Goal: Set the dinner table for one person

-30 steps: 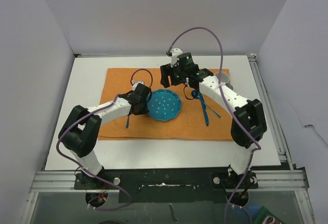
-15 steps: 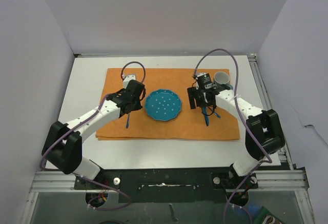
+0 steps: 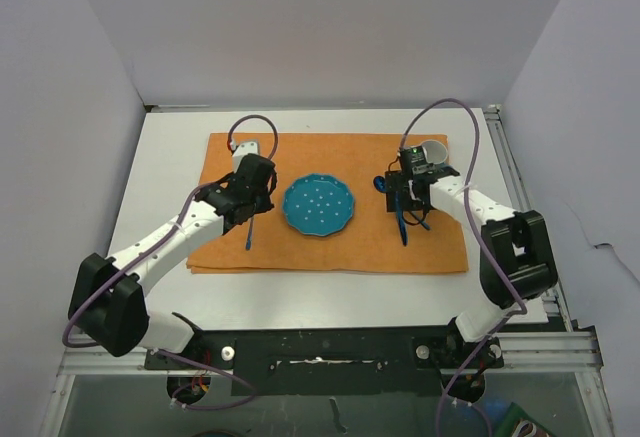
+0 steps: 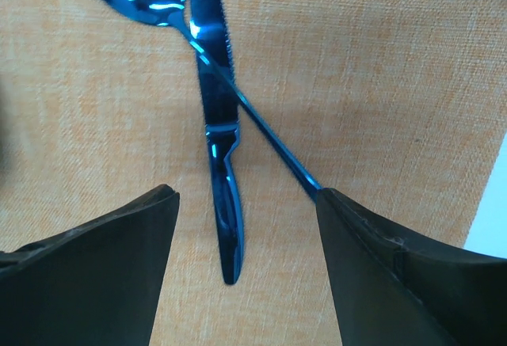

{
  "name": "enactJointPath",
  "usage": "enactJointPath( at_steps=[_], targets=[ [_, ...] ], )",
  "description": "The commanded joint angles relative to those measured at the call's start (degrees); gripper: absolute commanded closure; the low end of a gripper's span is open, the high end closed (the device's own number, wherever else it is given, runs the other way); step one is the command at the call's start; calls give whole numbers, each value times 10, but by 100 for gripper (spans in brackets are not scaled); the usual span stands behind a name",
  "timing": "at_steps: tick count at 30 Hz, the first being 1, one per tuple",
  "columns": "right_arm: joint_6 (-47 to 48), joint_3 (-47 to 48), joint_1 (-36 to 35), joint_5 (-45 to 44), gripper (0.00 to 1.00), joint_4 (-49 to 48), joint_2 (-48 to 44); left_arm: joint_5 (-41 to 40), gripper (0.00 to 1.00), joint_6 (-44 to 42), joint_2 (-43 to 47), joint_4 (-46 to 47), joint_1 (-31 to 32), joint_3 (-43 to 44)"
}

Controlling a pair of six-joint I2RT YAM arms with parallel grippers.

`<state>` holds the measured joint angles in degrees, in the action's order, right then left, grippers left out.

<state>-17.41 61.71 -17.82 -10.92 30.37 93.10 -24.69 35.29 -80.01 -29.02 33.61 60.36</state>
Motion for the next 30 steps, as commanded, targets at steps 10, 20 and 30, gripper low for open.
enactJointPath(
  at_steps=[10,20,30],
  targets=[
    [-9,39,46,21,29,-38,118,-9,78,-8,40,-12,0,7],
    [-30,-1,40,62,56,-24,68,-6,78,-7,33,-7,0,9],
    [-55,-27,9,105,98,37,-28,1,78,-1,28,0,0,12]
  ],
)
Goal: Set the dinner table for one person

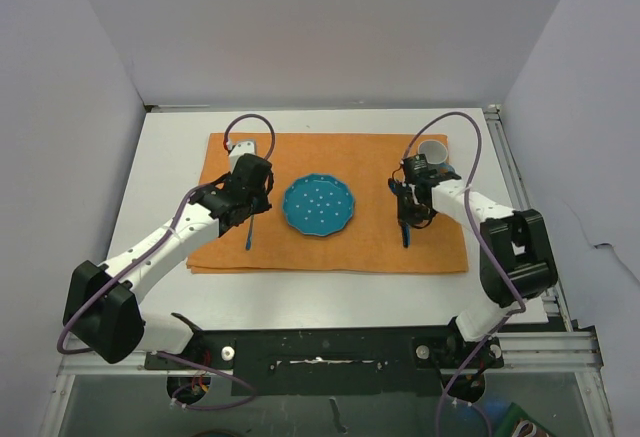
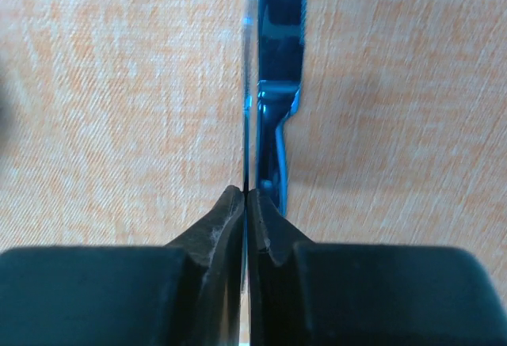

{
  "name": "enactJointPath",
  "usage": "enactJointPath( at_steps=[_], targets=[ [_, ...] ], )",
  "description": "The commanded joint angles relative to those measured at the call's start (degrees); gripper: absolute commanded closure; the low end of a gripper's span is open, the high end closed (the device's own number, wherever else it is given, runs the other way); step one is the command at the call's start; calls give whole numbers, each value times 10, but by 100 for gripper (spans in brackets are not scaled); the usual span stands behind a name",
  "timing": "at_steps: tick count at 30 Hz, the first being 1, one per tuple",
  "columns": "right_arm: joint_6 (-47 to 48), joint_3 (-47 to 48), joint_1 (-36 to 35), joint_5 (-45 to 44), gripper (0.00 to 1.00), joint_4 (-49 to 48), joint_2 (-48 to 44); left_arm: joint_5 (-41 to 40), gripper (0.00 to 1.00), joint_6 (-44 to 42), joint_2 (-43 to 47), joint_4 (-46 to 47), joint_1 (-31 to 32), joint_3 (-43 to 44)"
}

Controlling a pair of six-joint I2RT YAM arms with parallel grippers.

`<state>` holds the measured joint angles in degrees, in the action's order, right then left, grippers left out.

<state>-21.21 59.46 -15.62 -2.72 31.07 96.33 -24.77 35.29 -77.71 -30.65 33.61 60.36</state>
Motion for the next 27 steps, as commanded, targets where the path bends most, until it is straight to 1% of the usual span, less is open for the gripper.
enactJointPath(
  at_steps=[1,6,9,17,27],
  targets=[
    [-18,-4,-15,25,98,35,-67,3,78,-1,5,19,0,12],
    [-21,-8,-21,28,98,39,-95,8,78,2,5,20,1,13],
    [-21,-11,-21,33,98,30,-94,12,78,3,6,21,1,12],
    [-32,-7,-28,46,99,-4,-46,14,78,4,11,20,1,9],
    [-43,53,-66,56,100,-25,32,17,78,3,6,23,2,3]
  ],
)
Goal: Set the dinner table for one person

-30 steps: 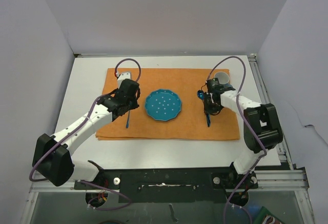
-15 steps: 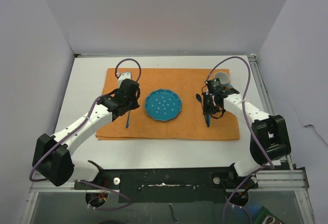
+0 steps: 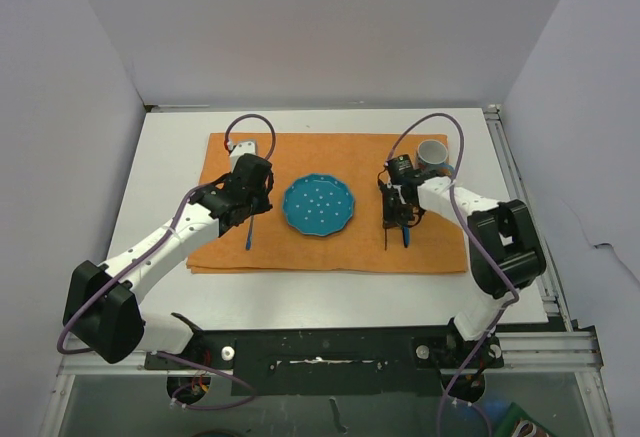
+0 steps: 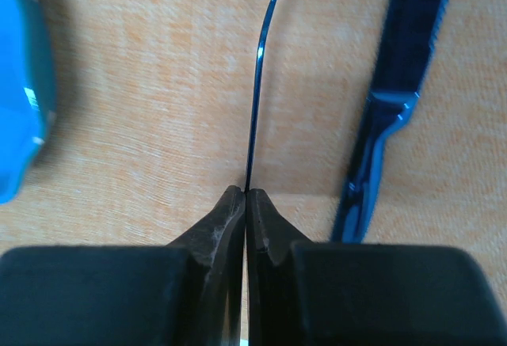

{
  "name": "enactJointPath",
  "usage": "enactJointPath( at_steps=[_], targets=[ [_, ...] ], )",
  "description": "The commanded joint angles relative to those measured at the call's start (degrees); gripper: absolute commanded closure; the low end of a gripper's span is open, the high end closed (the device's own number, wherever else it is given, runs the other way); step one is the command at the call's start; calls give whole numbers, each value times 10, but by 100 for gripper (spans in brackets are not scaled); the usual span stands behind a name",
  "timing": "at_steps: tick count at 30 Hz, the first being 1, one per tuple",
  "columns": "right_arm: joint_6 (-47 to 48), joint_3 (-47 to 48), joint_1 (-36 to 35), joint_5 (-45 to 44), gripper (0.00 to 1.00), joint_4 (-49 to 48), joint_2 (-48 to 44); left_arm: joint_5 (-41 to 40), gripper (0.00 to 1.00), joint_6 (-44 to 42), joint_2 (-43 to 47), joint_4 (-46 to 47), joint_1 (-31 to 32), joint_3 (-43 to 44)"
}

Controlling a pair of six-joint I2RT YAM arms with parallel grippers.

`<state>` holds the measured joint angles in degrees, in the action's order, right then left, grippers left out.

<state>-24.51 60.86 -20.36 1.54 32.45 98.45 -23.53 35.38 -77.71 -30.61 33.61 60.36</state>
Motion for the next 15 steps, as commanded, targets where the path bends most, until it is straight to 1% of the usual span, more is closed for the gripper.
enactJointPath(
  at_steps=[1,8,15],
  targets=[
    [-11,44,-23,12,100,-42,15,5,78,2,6,23,2,1],
    [-15,70,-33,10,100,-42,47,7,78,1,0,27,1,-6],
    [-14,72,-37,12,100,-41,61,7,78,-1,-1,30,1,-9]
  ],
)
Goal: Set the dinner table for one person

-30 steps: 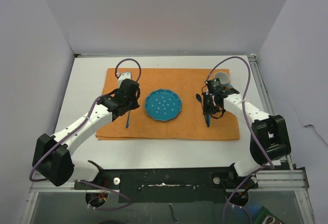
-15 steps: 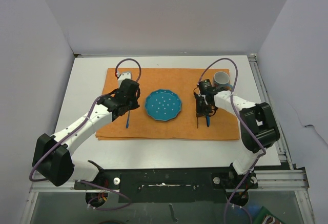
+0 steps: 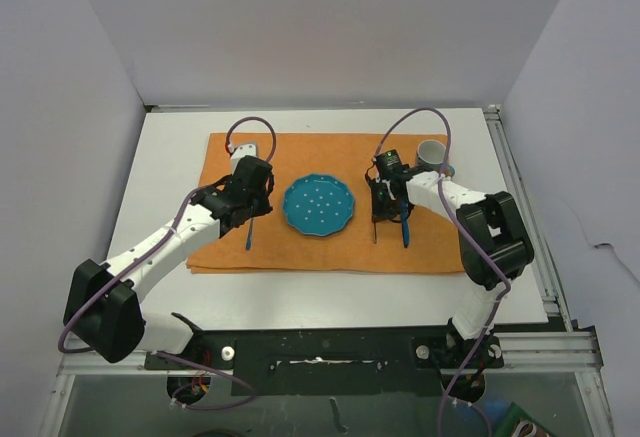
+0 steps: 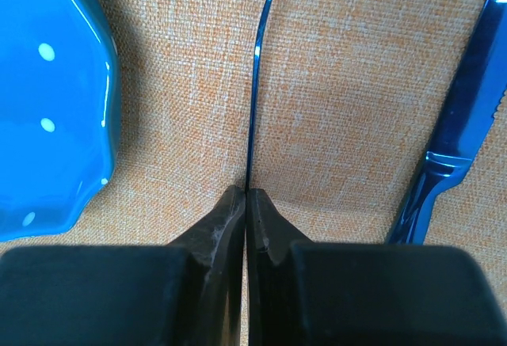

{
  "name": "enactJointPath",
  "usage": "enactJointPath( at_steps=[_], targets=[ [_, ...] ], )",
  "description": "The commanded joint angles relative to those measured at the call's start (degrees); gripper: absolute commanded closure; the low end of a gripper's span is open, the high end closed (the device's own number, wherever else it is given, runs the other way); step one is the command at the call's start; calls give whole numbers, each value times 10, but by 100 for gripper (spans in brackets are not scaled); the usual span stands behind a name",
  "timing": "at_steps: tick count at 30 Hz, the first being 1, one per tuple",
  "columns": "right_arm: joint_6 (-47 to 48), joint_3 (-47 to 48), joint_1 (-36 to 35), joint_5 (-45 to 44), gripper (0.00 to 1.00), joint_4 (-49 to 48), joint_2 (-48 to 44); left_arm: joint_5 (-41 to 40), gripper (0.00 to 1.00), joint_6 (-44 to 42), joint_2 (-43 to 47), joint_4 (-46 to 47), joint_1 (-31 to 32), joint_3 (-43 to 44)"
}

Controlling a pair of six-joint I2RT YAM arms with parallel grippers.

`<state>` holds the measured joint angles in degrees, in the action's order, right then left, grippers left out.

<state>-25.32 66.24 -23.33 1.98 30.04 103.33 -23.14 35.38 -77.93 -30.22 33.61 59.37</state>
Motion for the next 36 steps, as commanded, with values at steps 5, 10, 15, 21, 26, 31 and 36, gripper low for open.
enactJointPath(
  at_steps=[5,10,15,21,26,31,36],
  targets=[
    [-5,19,-8,8,100,-17,15,4,78,0,1,26,1,-1],
    [-3,20,-8,11,100,-18,16,5,78,-1,0,28,1,2],
    [-1,19,-8,10,100,-16,18,5,78,-2,-2,28,1,2],
    [3,20,-10,-10,63,-10,6,6,78,-2,-3,27,1,5],
    [21,42,-13,-29,46,11,-18,10,78,-2,-10,28,1,10],
    [27,52,-13,-49,44,19,-51,18,78,-2,-22,30,2,14],
    [32,57,-4,-100,44,42,-61,19,78,-3,-26,32,2,16]
  ],
)
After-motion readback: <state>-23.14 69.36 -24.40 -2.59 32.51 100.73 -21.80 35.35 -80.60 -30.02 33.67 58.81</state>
